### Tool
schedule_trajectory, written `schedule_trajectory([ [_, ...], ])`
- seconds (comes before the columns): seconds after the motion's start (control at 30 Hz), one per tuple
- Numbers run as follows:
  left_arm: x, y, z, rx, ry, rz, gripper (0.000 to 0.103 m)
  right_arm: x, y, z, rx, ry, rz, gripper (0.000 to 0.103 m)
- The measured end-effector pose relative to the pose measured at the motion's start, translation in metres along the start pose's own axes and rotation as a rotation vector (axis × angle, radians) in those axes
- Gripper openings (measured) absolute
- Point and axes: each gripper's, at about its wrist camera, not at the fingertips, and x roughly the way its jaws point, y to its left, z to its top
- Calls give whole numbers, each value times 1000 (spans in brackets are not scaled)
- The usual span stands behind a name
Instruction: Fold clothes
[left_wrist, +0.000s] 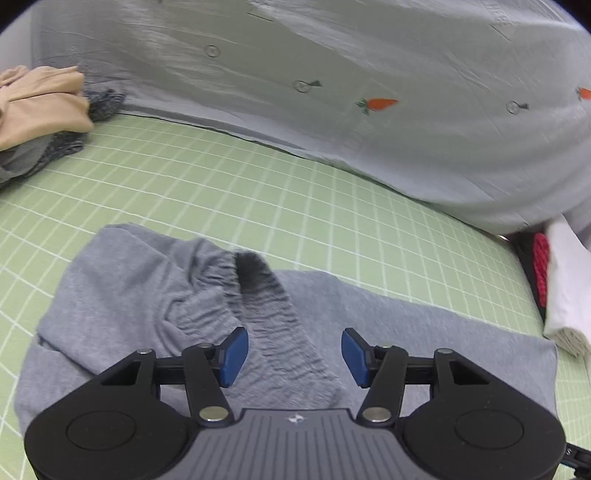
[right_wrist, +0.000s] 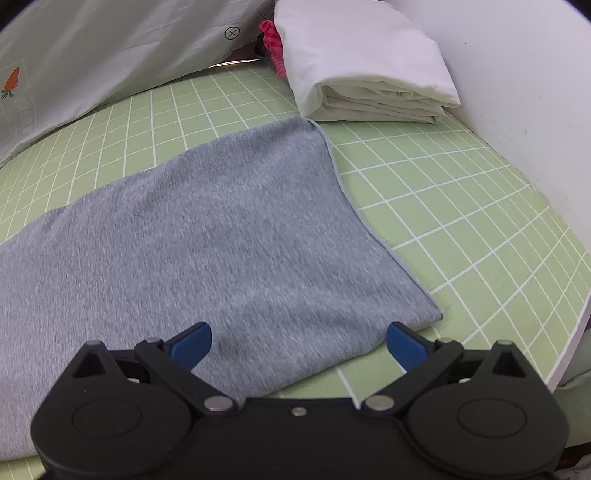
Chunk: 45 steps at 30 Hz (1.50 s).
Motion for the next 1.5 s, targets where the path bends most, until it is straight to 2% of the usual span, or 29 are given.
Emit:
schedule_trajectory([
  [0.07,5,12,6,-57,10,46,58,2,0,1,4,4,-5,102],
  [0.13,16,23,11,-98,35,61,58,5,-1,2,6,11,-9,102],
  [0.3,48,28,15,-113,83,99,56,11,0,7,5,19,-24,102],
  [0.33,52,27,15,-113,82,85,51,13,0,8,4,19,-28,102],
  [0.37,55,26,15,-112,83,54,37,14,1,11,5,18,-33,102],
  [0.4,58,25,15,-113,87,7,2,15,1,13,6,17,-40,102],
  [0.43,60,23,16,-111,88,-30,0,17,1,15,8,16,-45,102],
  [0.57,71,-9,20,-14,92,-106,0,25,1,25,22,15,-61,102],
  [0.67,79,-24,19,36,116,-76,0,31,3,31,22,21,-65,102],
  [0.7,78,-26,19,48,113,-53,3,32,4,31,16,19,-64,102],
  [0.77,69,-24,19,69,89,1,14,32,7,32,-6,11,-65,102],
  [0.83,58,-16,21,76,45,77,42,32,8,31,-23,4,-67,102],
  [0.9,50,-9,23,71,3,155,56,33,9,32,-28,2,-65,102],
  [0.93,48,-6,24,72,-11,182,58,34,10,34,-31,2,-62,102],
  [0.97,48,-3,24,72,-8,196,58,35,11,35,-34,2,-59,102],
  [1.07,60,3,21,32,62,215,58,39,14,40,-53,1,-48,102],
  [1.2,66,1,12,17,81,228,56,41,17,44,-81,-1,-39,102],
  [1.27,70,0,9,13,72,245,48,41,17,44,-83,-1,-34,102],
  [1.3,72,-1,9,12,67,265,38,41,17,44,-82,0,-30,102],
  [1.33,73,-1,9,10,62,273,32,42,16,44,-81,-1,-27,102],
  [1.4,74,0,11,2,51,263,26,42,16,44,-80,-3,-24,102],
  [1.43,74,-1,12,1,46,257,15,43,16,44,-78,-4,-23,102],
  [1.5,72,-6,14,9,38,229,11,43,15,43,-72,-5,-20,102],
])
